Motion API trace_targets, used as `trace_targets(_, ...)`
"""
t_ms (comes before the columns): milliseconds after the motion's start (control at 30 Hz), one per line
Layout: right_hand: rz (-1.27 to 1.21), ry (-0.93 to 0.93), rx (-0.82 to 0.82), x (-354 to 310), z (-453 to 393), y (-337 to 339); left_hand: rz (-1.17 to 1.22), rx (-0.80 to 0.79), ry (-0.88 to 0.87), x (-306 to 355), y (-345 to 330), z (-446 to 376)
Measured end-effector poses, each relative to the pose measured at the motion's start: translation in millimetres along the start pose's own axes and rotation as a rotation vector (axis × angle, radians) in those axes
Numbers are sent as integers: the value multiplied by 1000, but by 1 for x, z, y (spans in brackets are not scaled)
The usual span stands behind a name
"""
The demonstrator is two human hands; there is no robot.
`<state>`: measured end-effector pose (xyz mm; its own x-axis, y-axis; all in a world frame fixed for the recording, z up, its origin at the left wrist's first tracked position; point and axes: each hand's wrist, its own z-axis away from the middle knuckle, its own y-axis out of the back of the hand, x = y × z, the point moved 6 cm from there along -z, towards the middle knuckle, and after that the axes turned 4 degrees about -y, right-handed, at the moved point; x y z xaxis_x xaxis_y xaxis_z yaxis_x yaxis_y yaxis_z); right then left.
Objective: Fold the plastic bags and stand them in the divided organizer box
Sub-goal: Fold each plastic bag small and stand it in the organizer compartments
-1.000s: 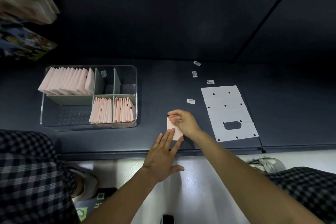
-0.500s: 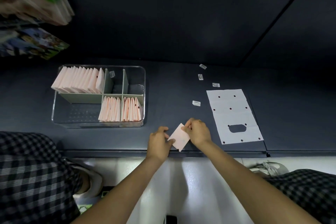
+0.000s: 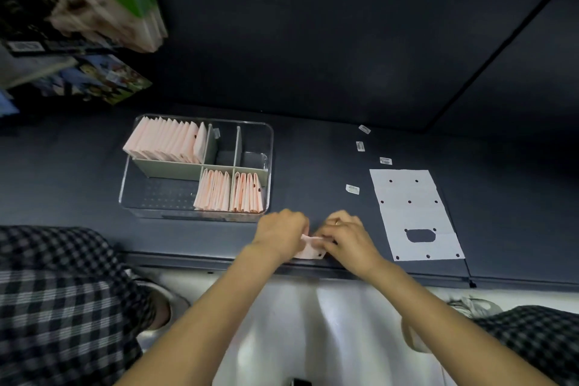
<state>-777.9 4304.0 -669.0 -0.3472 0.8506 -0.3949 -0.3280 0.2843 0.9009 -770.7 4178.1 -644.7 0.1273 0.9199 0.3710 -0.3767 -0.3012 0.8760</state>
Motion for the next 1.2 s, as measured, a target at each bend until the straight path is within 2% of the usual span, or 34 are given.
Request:
trace_targets(67,-32,-22,17,-13,-1,6,-45,4,-56,-6,21,1)
trace_targets(167,-200,-159,68,-23,-9,15,45,174,-72,-28,46,7)
trace_targets(267,-709,-378,142,-26,-19,20,61,309,14,-56,50,11)
trace_targets(367,-1094,-518,164,-34,-29,20,-41,293,57,-69,38,10)
trace_targets(567,-1192,-570,69,-61,-53,17,-39,425,120,-77,34,12)
trace_targets(700,-1293,-630,65,-64,-62,15,-74,419,115,-83,28,10)
trace_targets(800,-1240,-638,71,-59,-64,14,-140,405,84,-85,25,5)
trace_targets(933,-1028,-583,79,-57,-68,12,-185,376,114,-98,17,6)
trace_targets(1033,-866,-525,109,-62,-76,11,-210,434,150,-105,21,11)
trace_targets(1200,-228,-378,163,-86,-89,18,-213,522,184,-109,27,14)
